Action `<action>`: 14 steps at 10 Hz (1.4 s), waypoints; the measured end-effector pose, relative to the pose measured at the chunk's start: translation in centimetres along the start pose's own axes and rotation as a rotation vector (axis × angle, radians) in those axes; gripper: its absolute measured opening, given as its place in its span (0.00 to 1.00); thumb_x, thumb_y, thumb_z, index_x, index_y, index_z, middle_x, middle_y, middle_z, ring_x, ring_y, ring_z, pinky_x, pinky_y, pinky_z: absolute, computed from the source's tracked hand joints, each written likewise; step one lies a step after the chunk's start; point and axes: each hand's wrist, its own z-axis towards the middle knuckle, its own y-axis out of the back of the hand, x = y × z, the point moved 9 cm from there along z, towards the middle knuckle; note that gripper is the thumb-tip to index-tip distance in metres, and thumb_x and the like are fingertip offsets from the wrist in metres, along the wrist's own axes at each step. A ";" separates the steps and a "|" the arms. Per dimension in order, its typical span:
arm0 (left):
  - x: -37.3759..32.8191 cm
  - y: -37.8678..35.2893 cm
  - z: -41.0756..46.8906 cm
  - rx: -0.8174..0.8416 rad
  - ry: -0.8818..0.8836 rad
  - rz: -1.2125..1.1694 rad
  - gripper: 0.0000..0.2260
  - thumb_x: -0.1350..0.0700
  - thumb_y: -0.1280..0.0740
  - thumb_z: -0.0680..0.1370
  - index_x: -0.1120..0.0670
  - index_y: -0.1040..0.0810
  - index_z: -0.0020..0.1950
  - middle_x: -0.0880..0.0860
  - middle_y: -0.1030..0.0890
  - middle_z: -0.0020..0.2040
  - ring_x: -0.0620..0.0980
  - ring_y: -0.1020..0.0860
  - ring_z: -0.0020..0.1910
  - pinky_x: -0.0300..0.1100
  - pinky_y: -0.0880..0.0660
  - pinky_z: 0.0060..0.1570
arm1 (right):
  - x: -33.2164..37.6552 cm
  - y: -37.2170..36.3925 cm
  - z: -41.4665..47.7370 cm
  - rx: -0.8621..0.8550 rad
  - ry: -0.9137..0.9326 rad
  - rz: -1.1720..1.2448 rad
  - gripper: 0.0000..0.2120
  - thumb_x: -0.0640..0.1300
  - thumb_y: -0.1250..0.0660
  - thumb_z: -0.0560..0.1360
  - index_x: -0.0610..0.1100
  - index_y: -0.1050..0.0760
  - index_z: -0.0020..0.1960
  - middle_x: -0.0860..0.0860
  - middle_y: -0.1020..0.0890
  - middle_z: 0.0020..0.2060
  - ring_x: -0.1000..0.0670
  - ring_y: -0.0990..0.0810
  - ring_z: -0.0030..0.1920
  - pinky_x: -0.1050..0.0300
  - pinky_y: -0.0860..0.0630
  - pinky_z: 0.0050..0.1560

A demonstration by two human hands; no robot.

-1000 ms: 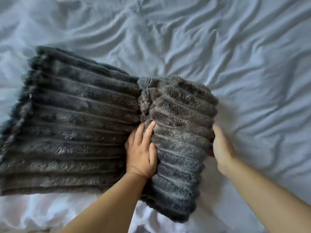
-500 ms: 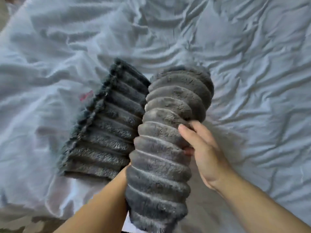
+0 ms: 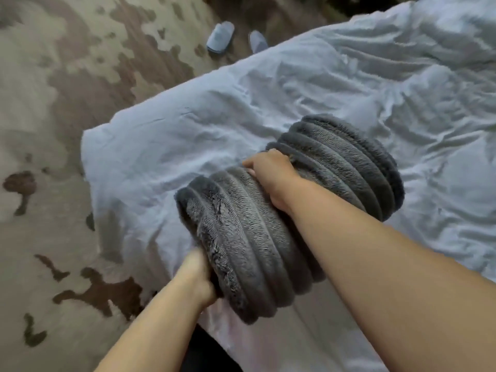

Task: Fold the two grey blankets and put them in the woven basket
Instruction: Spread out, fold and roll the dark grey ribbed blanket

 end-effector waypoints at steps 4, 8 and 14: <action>-5.1 -4.8 -6.0 -0.646 -0.852 0.983 0.21 0.51 0.46 0.80 0.46 0.35 0.73 0.51 0.35 0.73 0.51 0.42 0.74 0.57 0.50 0.73 | 2.3 5.5 -5.6 -0.291 0.418 -0.635 0.18 0.39 0.40 0.72 0.42 0.23 0.61 0.41 0.25 0.61 0.40 0.29 0.63 0.55 0.34 0.53; -3.0 -4.8 -0.7 -0.754 -1.145 0.803 0.32 0.45 0.54 0.71 0.55 0.27 0.69 0.59 0.28 0.67 0.61 0.31 0.65 0.49 0.37 0.63 | -3.8 13.2 0.7 -0.365 0.781 -1.027 0.30 0.58 0.53 0.75 0.49 0.34 0.73 0.45 0.35 0.74 0.43 0.41 0.75 0.43 0.50 0.74; -3.2 -5.3 7.7 -0.881 -1.270 0.718 0.29 0.49 0.51 0.73 0.67 0.24 0.61 0.67 0.23 0.57 0.58 0.28 0.56 0.51 0.33 0.54 | -7.3 11.3 8.7 -0.525 0.925 -0.847 0.30 0.52 0.50 0.71 0.40 0.26 0.67 0.37 0.27 0.66 0.37 0.32 0.67 0.37 0.36 0.66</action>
